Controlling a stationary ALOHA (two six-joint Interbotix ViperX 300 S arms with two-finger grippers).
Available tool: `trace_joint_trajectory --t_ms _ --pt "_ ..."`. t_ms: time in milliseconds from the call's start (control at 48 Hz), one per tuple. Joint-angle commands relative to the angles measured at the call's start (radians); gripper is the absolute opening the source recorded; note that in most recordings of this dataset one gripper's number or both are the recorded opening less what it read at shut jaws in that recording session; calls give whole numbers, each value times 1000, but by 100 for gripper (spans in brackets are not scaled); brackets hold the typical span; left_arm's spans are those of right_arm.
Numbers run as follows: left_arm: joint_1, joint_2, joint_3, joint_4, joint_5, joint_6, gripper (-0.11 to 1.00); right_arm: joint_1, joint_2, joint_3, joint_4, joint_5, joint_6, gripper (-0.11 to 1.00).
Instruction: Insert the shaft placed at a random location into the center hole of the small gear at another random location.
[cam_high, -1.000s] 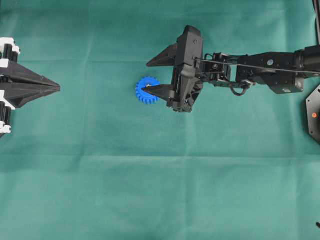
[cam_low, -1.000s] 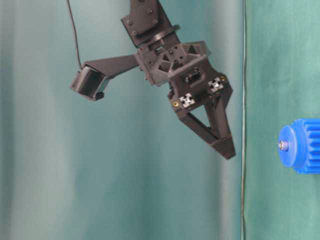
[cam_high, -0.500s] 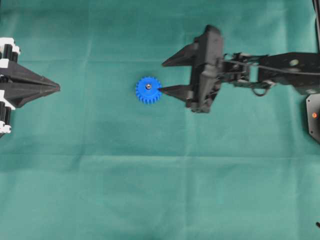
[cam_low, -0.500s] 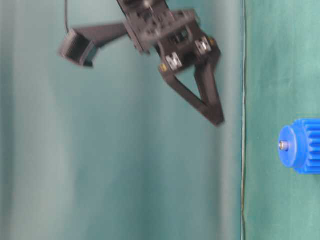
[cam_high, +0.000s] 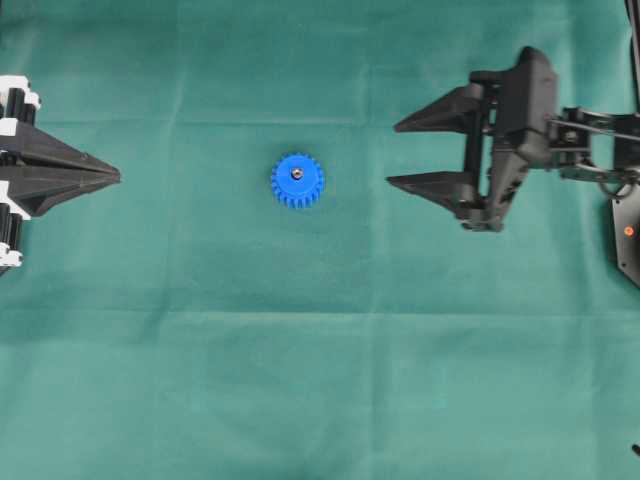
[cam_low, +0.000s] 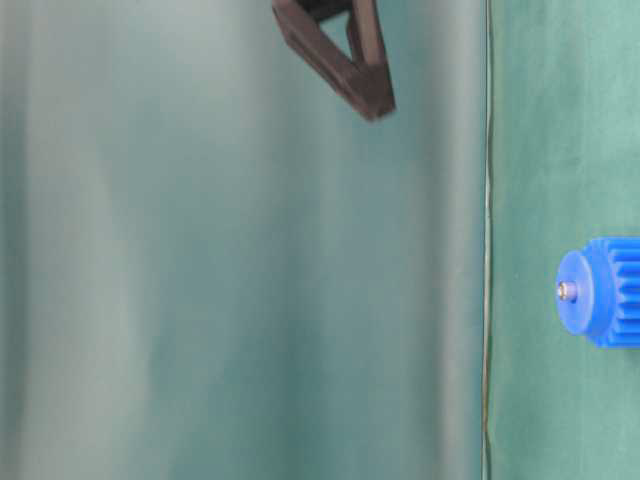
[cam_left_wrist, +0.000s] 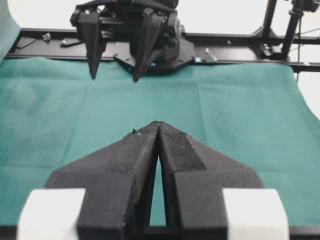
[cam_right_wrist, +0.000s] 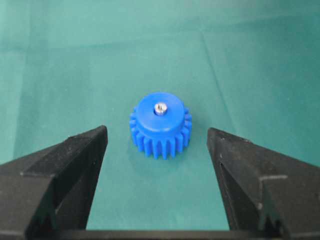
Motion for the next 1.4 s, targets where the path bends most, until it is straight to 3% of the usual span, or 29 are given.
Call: trace_joint_trajectory --t_ms 0,292,1375 --pt "-2 6 -20 2 -6 -2 0 3 -57 15 3 -2 9 83" --pt "-2 6 -20 2 -6 -2 0 3 -138 55 3 26 9 83" --pt "-2 5 -20 2 -6 0 0 3 -137 55 0 26 6 83"
